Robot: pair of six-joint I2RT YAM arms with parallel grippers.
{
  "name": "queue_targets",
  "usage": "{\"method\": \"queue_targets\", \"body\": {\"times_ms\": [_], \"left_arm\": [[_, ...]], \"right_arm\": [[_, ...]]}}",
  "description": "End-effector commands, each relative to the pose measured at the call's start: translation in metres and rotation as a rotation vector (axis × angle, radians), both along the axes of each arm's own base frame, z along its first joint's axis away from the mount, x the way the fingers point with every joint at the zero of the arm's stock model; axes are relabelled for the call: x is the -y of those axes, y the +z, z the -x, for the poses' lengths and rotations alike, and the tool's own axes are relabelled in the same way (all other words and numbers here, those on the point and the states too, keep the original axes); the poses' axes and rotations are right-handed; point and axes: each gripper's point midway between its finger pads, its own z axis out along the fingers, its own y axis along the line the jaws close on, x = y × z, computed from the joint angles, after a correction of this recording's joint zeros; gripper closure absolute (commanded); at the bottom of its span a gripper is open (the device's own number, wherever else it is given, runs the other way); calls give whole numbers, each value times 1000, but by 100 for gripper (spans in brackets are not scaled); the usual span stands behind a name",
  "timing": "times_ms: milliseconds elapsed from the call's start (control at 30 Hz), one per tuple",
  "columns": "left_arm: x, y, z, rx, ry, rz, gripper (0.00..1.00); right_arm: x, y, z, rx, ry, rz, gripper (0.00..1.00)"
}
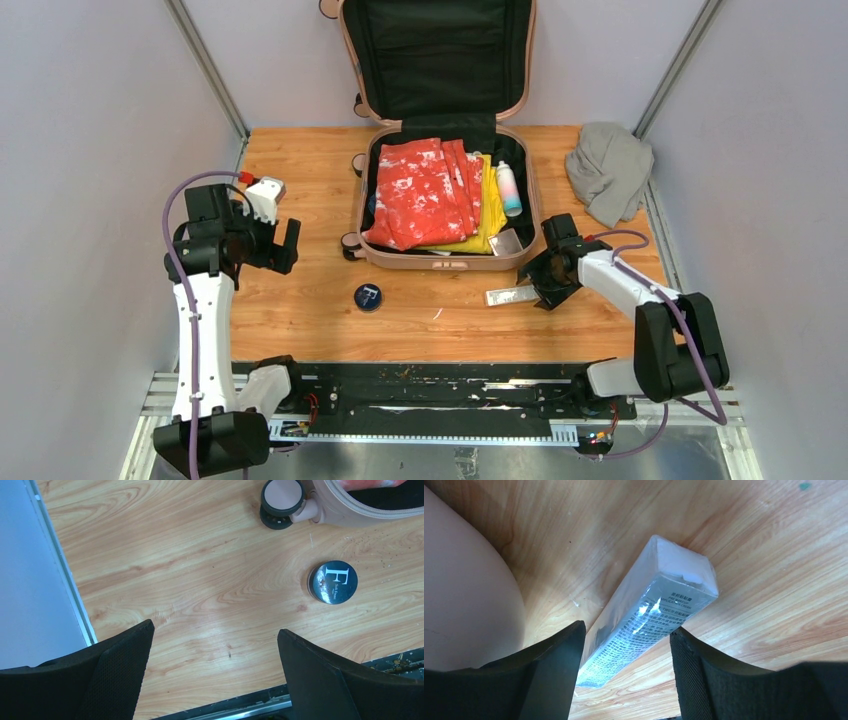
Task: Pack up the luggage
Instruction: Pick up the makeup from the center of the board.
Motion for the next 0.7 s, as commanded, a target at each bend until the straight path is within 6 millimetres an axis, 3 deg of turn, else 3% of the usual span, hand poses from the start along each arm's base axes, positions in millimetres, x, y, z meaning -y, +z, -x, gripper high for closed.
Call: {"method": "queue_targets", "body": {"times_ms": [0,267,333,400,533,667], "left_arm": [[0,-6,2,-25,-10,2,0],[-3,-8,5,-23,-15,-23,0],[-3,-9,5,-25,-15,-23,0],[-2,-8,5,-22,-15,-23,0],[-3,-6,6,-15,-17,-30,0],[-4,-6,6,-12,-21,-37,0]], "right_arm": [[14,-1,-1,12,1,82,36],[22,-29,20,-59,37,119,45],[24,-31,22,-59,50,129,54],[28,-26,22,-43,76,150,72],[42,14,16,67,123,230,99],[62,78,17,246,180,331,100]]}}
